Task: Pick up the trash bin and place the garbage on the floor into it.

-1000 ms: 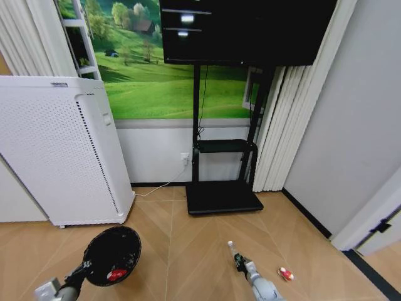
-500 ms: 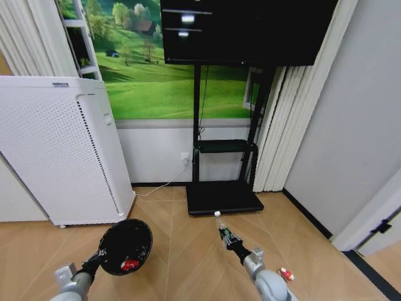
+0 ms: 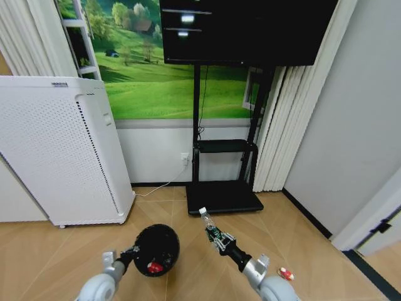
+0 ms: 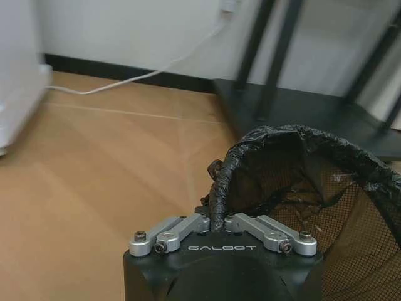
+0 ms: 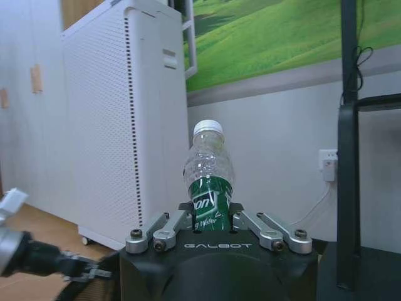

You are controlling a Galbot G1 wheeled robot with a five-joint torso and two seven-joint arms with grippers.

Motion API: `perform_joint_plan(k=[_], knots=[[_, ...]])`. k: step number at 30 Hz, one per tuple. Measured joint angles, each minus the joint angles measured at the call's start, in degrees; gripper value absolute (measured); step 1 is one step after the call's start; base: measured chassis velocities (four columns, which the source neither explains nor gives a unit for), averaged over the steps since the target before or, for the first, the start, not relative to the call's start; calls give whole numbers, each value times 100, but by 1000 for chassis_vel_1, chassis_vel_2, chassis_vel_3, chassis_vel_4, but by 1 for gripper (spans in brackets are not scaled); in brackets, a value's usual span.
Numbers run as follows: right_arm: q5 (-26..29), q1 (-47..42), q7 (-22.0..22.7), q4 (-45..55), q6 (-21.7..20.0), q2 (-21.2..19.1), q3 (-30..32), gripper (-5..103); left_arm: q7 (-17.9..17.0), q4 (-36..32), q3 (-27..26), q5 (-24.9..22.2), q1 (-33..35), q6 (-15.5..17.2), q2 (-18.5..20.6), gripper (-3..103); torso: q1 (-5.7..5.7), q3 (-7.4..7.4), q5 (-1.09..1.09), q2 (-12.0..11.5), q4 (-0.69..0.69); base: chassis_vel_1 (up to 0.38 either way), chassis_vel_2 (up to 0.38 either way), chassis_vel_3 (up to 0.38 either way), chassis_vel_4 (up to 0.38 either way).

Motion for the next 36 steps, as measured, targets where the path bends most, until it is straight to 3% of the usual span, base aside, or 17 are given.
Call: perform_joint_plan(k=[3, 9, 15, 21, 25, 28, 29, 31, 32, 35, 36], knots=[[-78, -41, -67, 6, 45, 2, -5, 23, 102, 132, 300, 44, -261, -56, -44, 4, 0, 0, 4, 0, 0, 0, 0, 0, 0], [-391, -281, -224, 5, 231, 111, -11, 23, 539, 476, 1458, 158, -1094, -276, -312, 4, 0, 0, 2, 0, 1, 0, 0, 0, 0], [-1052, -299, -153, -176, 294, 325, -30, 23, 801, 378, 1643, 330, -1016, -393, -357, 4, 0, 0, 2, 0, 2, 0, 0, 0, 0], [-1326, -287, -131, -286, 295, 413, -116, 24, 1076, 209, 1335, 624, -711, -517, -292, 4, 0, 0, 2, 0, 2, 0, 0, 0, 0], [-1394, -314, -136, -331, 295, 425, -201, 40, 1226, 175, 1080, 795, -413, -613, -290, 4, 0, 0, 1, 0, 3, 0, 0, 0, 0], [-1404, -333, -136, -334, 297, 425, -222, 45, 1231, 155, 1029, 825, -349, -625, -319, 4, 0, 0, 2, 0, 2, 0, 0, 0, 0], [-1407, -347, -133, -339, 308, 438, -226, 56, 1232, 133, 1005, 837, -315, -625, -352, 4, 0, 0, 0, 0, 1, 0, 0, 0, 0], [-1412, -355, -130, -343, 318, 447, -226, 56, 1232, 126, 988, 865, -303, -626, -369, 4, 0, 0, 0, 0, 0, 0, 0, 0, 0], [-1441, -378, -126, -346, 346, 449, -212, 67, 1226, 128, 944, 969, -281, -625, -399, 4, 0, 0, 2, 0, 0, 0, 0, 0, 0], [-1436, -440, -116, -328, 375, 411, -163, 72, 1210, 138, 909, 1033, -239, -625, -442, 4, 0, 0, 1, 0, 1, 0, 0, 0, 0], [-1402, -487, -102, -303, 390, 383, -137, 84, 1209, 138, 889, 1047, -208, -625, -468, 4, 0, 0, 1, 0, 1, 0, 0, 0, 0]])
